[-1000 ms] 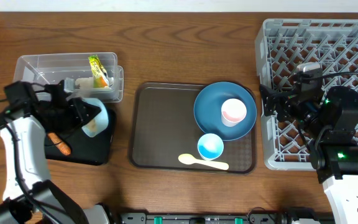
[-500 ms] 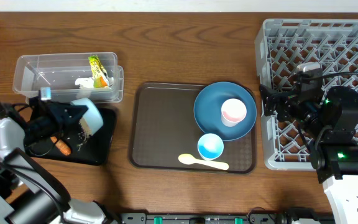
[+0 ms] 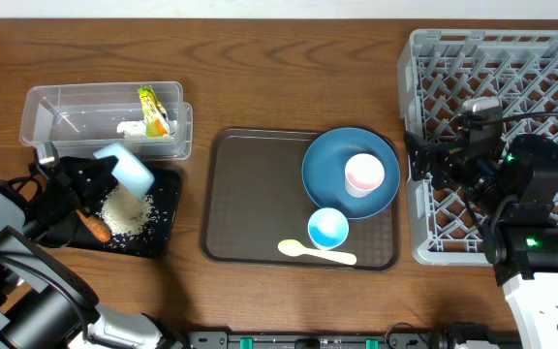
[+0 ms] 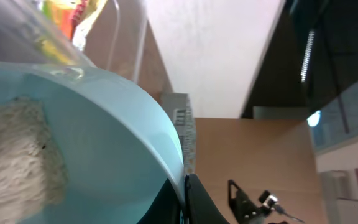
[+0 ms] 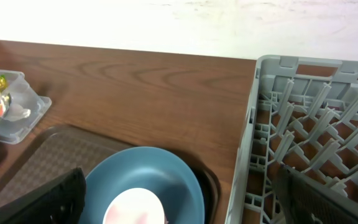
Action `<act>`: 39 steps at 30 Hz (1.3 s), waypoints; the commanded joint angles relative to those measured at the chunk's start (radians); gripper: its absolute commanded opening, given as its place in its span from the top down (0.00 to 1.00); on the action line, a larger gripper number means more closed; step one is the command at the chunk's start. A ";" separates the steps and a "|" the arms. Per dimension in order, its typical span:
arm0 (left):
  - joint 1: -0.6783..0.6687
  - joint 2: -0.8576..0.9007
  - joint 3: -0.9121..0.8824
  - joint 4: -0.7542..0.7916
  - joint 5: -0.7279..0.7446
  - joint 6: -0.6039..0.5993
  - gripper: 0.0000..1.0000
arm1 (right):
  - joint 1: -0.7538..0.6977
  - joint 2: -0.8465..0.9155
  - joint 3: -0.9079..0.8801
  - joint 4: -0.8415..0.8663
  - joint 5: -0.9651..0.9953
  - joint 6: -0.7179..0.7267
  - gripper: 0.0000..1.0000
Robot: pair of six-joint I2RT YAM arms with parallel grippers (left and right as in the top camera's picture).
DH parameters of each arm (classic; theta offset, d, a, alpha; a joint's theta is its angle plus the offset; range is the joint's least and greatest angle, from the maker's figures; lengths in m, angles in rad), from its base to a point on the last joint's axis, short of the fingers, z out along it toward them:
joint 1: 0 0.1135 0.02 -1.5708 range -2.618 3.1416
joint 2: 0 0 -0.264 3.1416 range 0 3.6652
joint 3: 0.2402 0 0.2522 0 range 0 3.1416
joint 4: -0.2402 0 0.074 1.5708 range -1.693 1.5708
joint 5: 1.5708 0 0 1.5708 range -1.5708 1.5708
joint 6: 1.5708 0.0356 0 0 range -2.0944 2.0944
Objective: Sort waste into correct bins and load items into the dishwasher rack
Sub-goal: 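Tip the bowl over the black tray to pour out the rice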
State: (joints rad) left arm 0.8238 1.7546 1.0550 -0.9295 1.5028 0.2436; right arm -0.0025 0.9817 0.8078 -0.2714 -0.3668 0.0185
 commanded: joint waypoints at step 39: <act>0.067 0.000 -0.005 -0.045 0.064 -0.009 0.94 | 0.016 -0.010 0.025 0.011 -0.005 0.003 0.04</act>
State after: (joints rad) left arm 0.8875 1.7546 1.0550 -0.9504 1.4773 0.1921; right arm -0.0025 0.9817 0.8078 -0.2642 -0.3668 0.0185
